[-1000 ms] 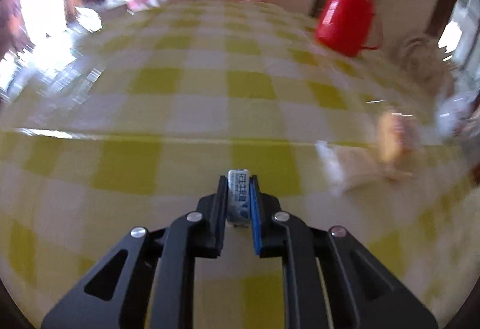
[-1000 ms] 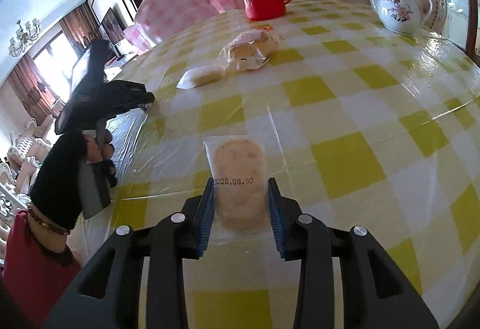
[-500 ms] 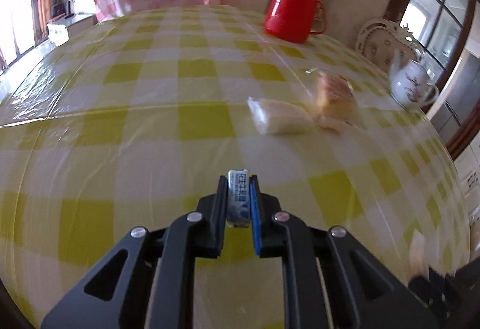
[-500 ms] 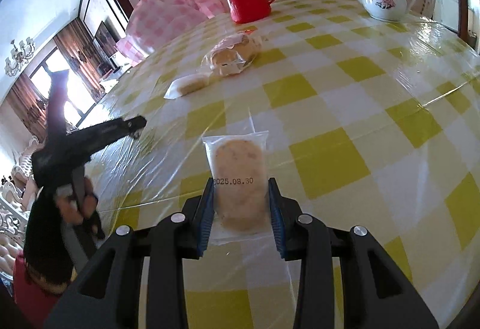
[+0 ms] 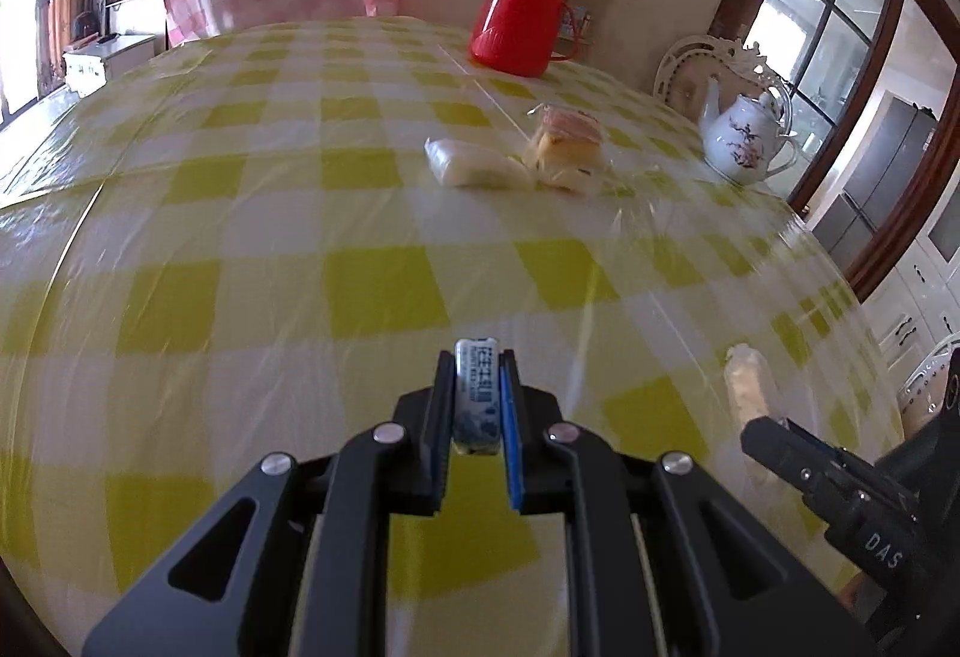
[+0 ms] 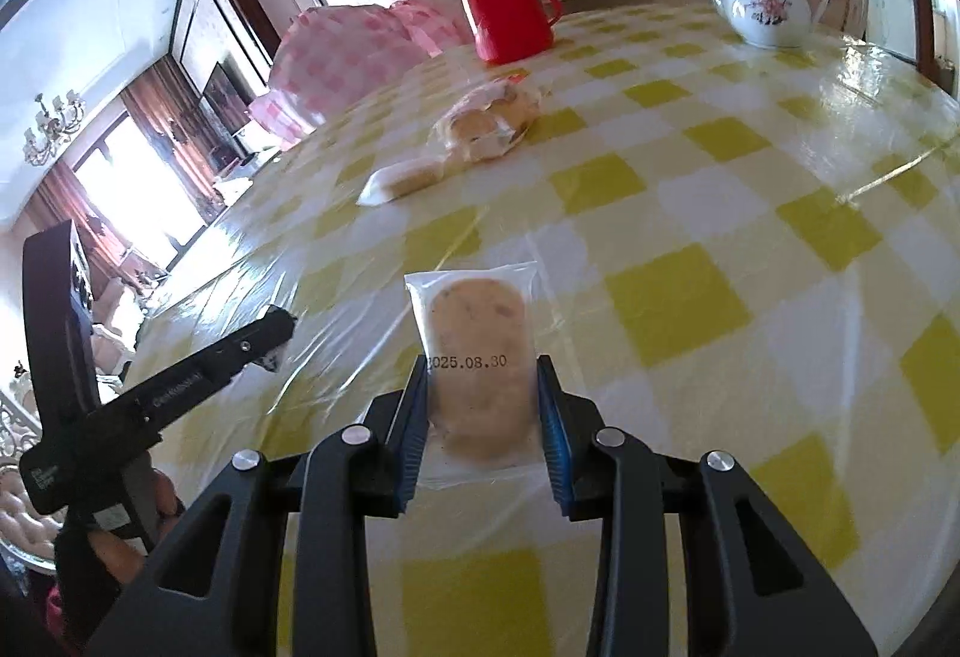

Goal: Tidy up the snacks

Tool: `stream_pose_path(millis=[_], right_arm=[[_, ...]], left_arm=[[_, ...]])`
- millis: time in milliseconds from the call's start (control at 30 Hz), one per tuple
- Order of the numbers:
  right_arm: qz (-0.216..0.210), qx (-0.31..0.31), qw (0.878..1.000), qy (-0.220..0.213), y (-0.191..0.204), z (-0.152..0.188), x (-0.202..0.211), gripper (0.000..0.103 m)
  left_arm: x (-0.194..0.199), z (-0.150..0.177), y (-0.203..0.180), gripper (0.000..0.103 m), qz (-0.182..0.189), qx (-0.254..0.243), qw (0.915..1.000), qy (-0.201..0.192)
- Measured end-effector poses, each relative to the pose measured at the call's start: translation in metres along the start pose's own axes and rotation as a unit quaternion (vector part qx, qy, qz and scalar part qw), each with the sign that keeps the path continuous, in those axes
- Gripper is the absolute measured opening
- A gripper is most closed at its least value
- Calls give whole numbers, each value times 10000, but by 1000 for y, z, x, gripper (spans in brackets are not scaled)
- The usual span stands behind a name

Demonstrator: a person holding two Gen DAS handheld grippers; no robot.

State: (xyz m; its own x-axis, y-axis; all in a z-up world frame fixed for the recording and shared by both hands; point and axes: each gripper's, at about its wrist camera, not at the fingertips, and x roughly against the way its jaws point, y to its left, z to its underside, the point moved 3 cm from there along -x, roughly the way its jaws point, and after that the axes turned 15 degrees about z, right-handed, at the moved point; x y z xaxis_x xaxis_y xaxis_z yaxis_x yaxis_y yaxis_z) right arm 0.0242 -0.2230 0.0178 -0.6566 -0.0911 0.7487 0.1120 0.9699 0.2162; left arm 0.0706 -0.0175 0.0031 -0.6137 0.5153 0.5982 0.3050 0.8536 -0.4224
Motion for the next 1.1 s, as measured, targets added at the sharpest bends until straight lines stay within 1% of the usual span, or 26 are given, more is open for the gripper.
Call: stream_pose_path(millis=[167, 333, 467, 633, 733, 833, 900, 967, 1000, 1033, 1100], right_arm=[[45, 221, 9997, -117, 16, 17, 17, 34], [141, 300, 9992, -218, 23, 33, 32, 34], [158, 324, 9988, -318, 26, 46, 46, 34], [149, 415, 9979, -471, 32, 61, 64, 34], [99, 364, 9981, -496, 31, 68, 70, 34], [111, 323, 9982, -486, 30, 72, 74, 34], [125, 335, 9983, -456, 31, 73, 74, 34], [141, 341, 9984, -437, 32, 74, 73, 34], [140, 337, 9984, -430, 32, 74, 73, 34], [133, 329, 9985, -424, 32, 73, 73, 35], [112, 309, 9986, -409, 31, 73, 72, 35]], left_arm=[[21, 11, 9, 14, -36, 169, 9997, -159], [39, 24, 15, 14, 12, 268, 9993, -263], [53, 34, 10, 14, 24, 186, 9990, -407], [69, 46, 4, 14, 130, 165, 9981, -579], [76, 50, 4, 14, 207, 242, 9973, -661], [80, 52, 7, 14, 256, 254, 9972, -662], [82, 50, 17, 14, 402, 496, 9958, -661], [82, 47, 30, 29, 524, 839, 9930, -641], [82, 46, 37, 50, 522, 1003, 9915, -650], [82, 43, 40, 53, 504, 1030, 9911, -670], [79, 38, 37, 54, 343, 839, 9943, -554]])
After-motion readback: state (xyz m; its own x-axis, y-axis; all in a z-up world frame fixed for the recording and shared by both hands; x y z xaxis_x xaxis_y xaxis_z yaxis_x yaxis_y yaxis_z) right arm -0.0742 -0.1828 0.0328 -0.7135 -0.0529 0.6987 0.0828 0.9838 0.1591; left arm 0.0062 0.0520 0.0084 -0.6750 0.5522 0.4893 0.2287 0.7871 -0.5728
